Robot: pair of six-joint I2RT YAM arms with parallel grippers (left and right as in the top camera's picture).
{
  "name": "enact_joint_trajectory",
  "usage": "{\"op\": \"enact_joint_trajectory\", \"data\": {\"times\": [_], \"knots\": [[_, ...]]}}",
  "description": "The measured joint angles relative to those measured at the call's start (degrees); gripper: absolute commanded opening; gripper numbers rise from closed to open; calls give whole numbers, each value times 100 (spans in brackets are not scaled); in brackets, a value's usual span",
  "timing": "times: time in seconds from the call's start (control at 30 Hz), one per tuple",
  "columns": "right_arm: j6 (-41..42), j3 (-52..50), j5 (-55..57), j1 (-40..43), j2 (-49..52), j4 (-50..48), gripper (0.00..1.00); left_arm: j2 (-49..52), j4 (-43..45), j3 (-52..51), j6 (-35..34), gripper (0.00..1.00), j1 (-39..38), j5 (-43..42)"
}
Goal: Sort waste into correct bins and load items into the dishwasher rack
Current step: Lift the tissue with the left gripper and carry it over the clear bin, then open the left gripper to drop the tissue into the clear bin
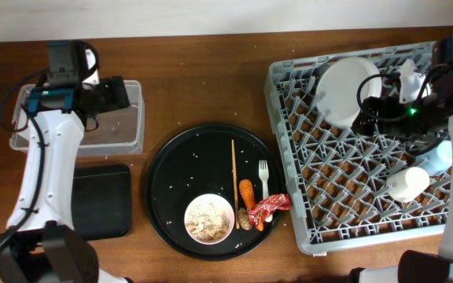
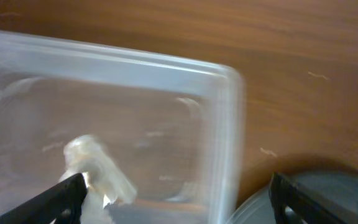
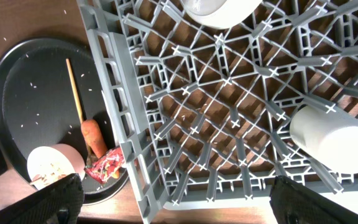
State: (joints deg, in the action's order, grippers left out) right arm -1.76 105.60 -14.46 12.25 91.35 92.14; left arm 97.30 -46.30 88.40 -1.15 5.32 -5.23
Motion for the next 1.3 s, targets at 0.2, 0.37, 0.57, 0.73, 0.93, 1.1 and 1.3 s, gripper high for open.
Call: {"op": "enact_joint_trajectory", "data": {"times": [0.2, 0.37, 0.57, 0.73, 0.93, 1.1, 1.3], "knots": [[0, -4, 0, 0, 0, 20, 99, 74, -190, -17, -774, 95, 254, 186], [0, -4, 0, 0, 0, 22, 99, 162, -264, -11, -743, 99, 337, 94], [0, -4, 0, 0, 0, 2, 99, 271, -254, 2, -39, 99, 387, -619], [-2, -9, 0, 0, 2, 0, 99, 306, -192, -11, 181, 99, 546, -684], [0, -9, 0, 0, 2, 68, 99, 354, -201, 24, 173, 99, 675, -994], [0, -9, 0, 0, 2, 138, 99, 420, -76, 42, 535, 99, 844, -1650], [-4, -15, 2, 0, 2, 146, 99, 492, 15, 70, 275, 99, 979, -1810]]}}
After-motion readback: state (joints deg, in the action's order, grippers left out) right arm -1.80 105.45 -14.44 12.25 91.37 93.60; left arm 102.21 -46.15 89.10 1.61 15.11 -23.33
